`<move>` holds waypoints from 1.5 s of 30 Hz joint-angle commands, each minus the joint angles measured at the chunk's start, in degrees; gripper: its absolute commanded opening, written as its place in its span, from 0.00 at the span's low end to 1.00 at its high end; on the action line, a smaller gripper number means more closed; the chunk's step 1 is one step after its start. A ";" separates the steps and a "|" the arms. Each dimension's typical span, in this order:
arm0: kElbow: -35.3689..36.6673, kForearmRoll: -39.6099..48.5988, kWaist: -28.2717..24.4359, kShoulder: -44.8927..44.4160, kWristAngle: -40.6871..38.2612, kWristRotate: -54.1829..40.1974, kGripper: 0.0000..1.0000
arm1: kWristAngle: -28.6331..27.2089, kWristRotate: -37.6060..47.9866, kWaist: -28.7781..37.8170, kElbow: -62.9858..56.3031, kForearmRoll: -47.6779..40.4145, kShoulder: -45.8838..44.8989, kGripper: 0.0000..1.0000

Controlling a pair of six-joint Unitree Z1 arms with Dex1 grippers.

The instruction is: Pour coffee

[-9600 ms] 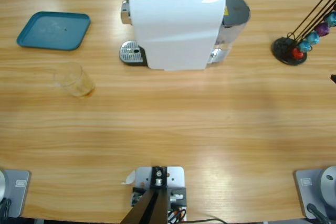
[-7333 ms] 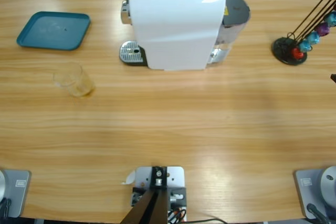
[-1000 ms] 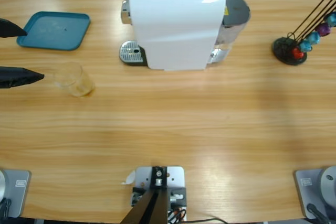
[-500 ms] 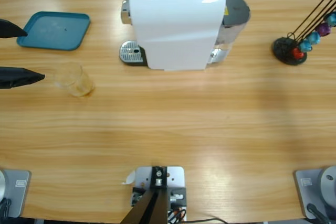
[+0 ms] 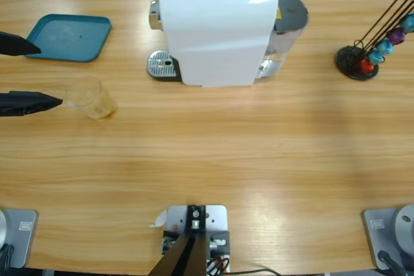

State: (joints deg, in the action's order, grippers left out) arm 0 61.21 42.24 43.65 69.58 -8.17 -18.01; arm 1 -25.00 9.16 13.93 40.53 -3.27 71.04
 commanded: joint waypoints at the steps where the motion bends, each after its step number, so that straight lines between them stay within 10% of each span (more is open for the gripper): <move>1: -2.55 -1.20 0.74 0.30 0.08 0.61 1.00 | -1.02 -0.55 1.82 4.00 5.15 -2.68 0.00; 13: -5.61 -0.69 0.74 -3.82 0.61 0.21 1.00 | 25.03 -18.71 19.19 12.84 30.43 -15.04 0.00; 22: -8.63 4.78 0.74 -12.82 1.05 0.33 1.00 | 34.67 -30.61 33.53 32.49 30.20 5.92 0.00; 45: -9.72 4.51 0.65 -12.92 1.40 0.17 1.00 | 25.26 -40.15 35.80 52.37 27.71 32.09 0.00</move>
State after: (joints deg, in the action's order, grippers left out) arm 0 53.41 46.49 43.76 56.40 -7.73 -17.90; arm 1 1.50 -29.14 52.71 93.10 27.03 98.23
